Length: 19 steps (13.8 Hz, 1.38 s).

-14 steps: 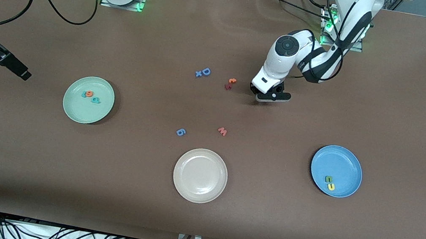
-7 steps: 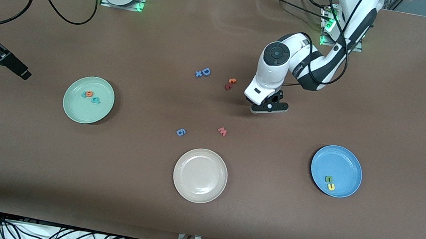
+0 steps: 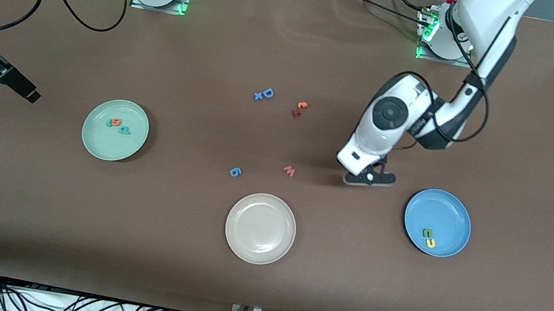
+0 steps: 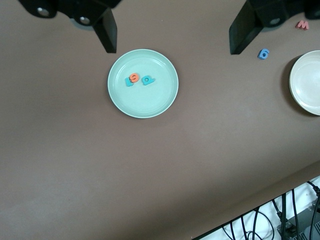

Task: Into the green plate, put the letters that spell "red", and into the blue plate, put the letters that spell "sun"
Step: 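Carry the yellow s with the left gripper over the blue plate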

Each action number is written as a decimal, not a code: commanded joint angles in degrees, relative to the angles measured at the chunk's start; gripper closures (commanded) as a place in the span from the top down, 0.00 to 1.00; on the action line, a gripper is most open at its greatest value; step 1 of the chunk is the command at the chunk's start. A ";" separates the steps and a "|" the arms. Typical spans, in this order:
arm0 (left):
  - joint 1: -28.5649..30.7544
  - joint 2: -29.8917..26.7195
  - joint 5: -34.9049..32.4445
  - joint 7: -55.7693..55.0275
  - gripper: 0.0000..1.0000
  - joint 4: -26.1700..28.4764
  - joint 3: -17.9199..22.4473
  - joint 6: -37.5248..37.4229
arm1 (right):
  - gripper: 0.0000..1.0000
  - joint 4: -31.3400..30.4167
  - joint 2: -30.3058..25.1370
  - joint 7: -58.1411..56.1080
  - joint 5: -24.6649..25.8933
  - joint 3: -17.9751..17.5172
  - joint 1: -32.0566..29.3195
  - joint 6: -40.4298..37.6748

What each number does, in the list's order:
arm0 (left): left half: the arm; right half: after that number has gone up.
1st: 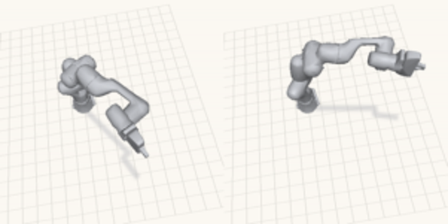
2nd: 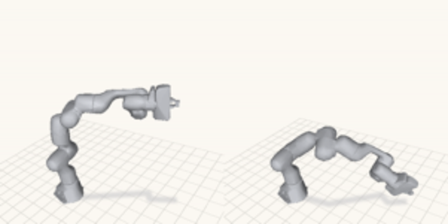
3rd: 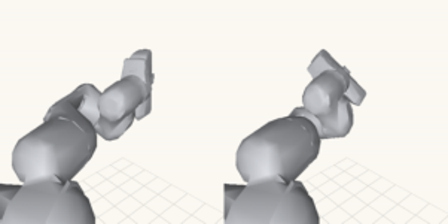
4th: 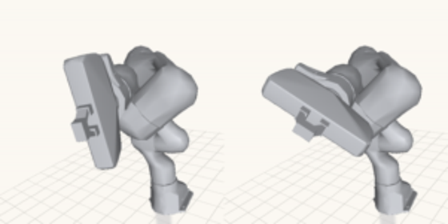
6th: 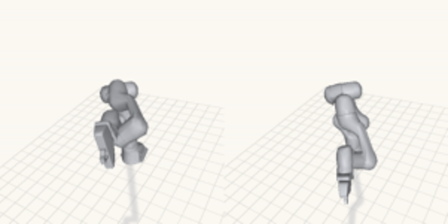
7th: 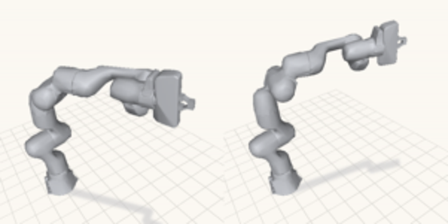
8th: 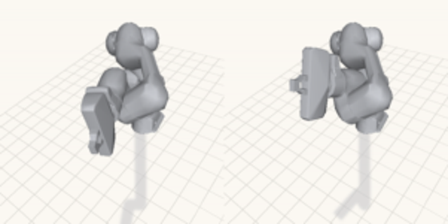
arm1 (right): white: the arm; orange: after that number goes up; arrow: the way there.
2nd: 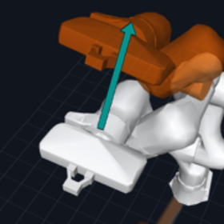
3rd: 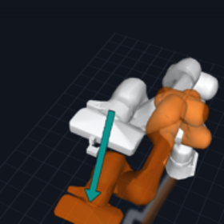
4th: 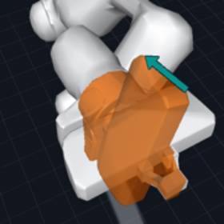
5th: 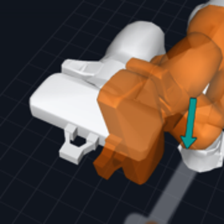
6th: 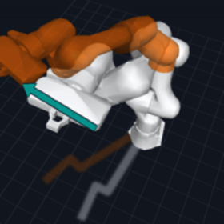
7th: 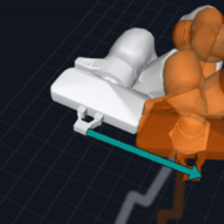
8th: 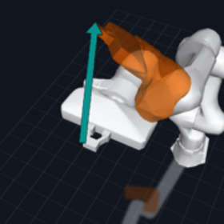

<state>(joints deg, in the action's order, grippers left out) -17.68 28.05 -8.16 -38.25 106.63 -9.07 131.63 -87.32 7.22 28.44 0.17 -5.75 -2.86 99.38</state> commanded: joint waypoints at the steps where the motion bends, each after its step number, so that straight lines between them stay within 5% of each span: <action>1: 5.36 1.13 1.65 10.52 0.04 -7.29 -0.78 -7.50 | 0.99 -2.24 -1.95 -1.11 -1.13 0.04 -0.30 0.46; 6: 14.07 1.39 1.57 27.32 0.02 -13.02 -0.60 -15.52 | 0.99 -2.33 -2.04 -1.19 -1.13 0.04 -0.30 0.38; 12: 17.24 5.69 1.48 31.83 0.01 -14.16 -0.34 -13.51 | 0.99 -2.33 -1.95 -1.11 -1.22 0.04 -0.30 0.46; 19: 18.48 7.98 1.30 36.66 0.12 -14.34 1.86 -8.94 | 0.99 -2.42 -1.95 -1.11 -1.22 0.04 -0.30 0.38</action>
<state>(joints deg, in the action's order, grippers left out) 0.74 34.81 -7.97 -4.81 93.98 -8.02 121.67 -87.84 7.04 28.43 0.17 -5.75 -2.86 99.38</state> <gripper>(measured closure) 0.740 0.004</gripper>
